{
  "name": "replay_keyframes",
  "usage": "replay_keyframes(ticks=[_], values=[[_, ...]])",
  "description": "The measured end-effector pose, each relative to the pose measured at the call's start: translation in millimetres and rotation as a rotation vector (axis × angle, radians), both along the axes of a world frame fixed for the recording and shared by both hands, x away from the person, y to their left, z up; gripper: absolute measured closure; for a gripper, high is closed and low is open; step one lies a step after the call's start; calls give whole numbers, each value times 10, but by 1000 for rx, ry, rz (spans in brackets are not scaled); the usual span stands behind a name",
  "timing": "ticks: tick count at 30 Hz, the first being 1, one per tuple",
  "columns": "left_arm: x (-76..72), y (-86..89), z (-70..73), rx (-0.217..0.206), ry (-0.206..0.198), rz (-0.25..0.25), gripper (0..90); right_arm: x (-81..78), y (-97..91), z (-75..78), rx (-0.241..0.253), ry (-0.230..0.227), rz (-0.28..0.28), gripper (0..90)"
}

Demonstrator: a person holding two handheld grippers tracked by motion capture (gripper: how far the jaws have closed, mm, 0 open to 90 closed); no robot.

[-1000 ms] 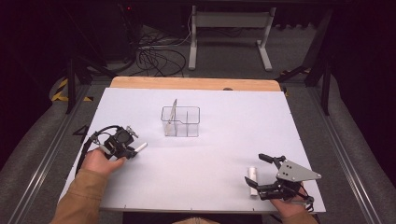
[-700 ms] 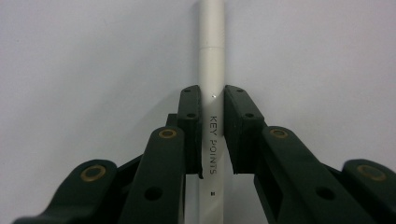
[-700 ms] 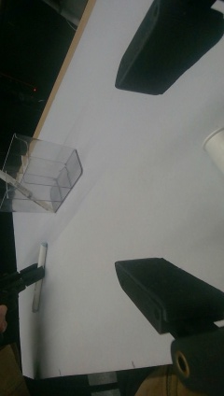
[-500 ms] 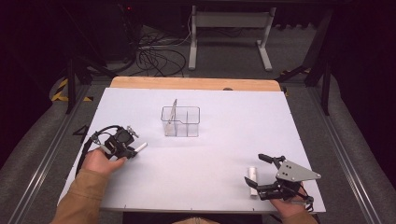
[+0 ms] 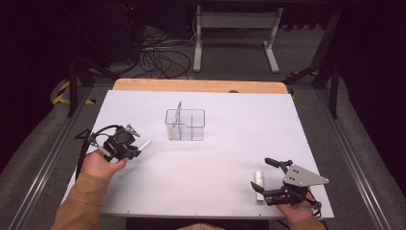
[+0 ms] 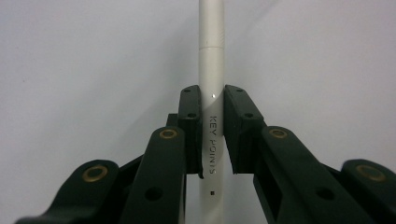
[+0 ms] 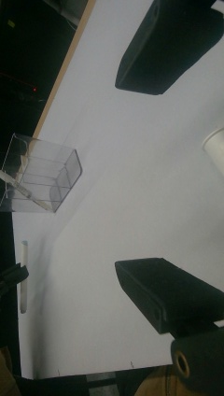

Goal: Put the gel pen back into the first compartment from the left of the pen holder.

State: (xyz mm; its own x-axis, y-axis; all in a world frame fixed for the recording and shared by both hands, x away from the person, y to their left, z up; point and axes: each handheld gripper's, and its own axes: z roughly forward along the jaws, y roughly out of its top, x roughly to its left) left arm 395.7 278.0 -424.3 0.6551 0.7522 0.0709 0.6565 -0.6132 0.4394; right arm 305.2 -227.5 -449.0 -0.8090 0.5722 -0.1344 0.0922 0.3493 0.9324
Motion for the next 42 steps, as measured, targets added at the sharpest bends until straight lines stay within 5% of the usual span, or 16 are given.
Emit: replay_keyframes(ticks=[22, 42], values=[[-86, 18, 205, -71, -94, -4, 779, 0, 3, 0, -8, -1, 3, 115], [-158, -11, 536, -270, -259, 1, 779, 5, 17, -2, -3, 4, -2, 114]])
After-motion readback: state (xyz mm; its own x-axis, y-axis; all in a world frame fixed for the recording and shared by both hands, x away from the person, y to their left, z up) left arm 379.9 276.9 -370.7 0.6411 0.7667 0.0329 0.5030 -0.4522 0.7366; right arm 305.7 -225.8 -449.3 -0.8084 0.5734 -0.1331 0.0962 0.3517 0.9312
